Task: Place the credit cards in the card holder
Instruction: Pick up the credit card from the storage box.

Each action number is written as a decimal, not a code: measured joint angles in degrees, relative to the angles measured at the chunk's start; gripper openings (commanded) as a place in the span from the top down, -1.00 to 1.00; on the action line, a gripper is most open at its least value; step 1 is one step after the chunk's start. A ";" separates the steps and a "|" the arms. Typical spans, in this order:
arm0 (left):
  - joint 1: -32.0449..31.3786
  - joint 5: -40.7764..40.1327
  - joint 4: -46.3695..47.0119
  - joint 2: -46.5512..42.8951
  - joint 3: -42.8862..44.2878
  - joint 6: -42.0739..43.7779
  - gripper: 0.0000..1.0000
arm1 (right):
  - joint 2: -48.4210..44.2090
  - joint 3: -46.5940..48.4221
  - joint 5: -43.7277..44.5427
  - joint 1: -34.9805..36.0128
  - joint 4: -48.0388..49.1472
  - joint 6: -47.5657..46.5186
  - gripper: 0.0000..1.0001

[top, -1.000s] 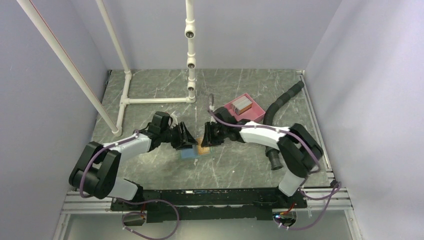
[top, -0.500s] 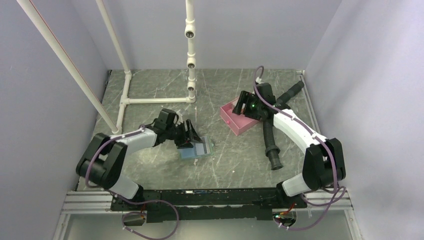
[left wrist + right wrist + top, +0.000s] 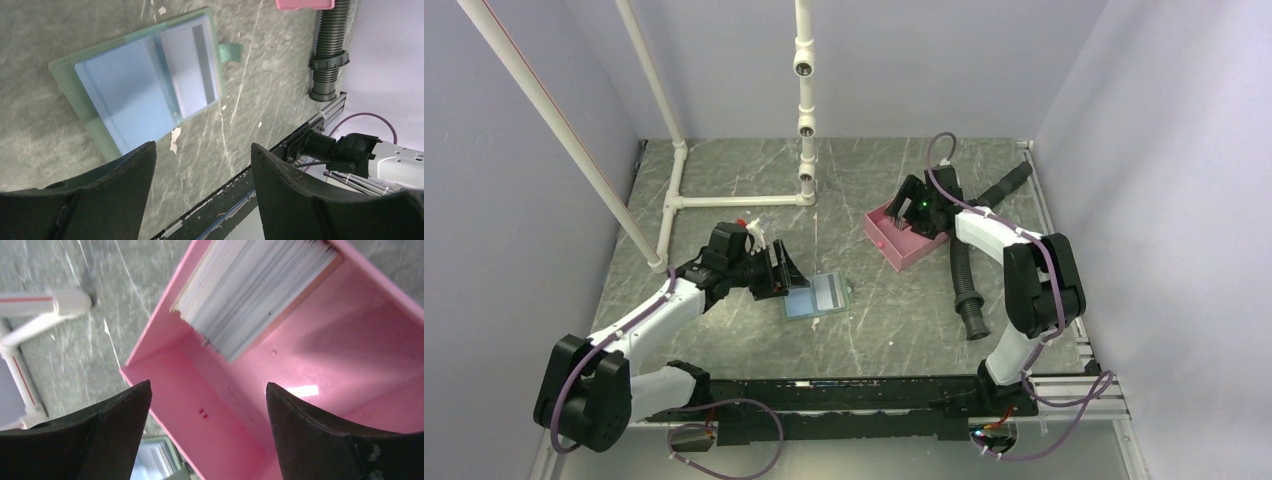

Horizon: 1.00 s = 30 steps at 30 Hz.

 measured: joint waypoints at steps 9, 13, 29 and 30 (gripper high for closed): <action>0.04 -0.11 -2.97 -1.44 -0.13 0.74 -0.50 | 3.50 0.59 6.14 -0.28 7.69 5.66 -0.66; 0.04 -0.11 -3.45 -1.66 -0.13 1.09 -0.50 | 4.85 0.59 7.87 -0.44 9.57 7.48 -0.51; 0.04 -0.09 -4.00 -1.66 -0.13 1.55 -0.50 | 5.46 -0.55 9.11 -0.63 12.94 9.35 0.08; 0.04 -0.09 -4.00 -1.66 -0.13 1.57 -0.50 | 5.46 -0.55 9.11 -0.63 13.00 9.38 0.09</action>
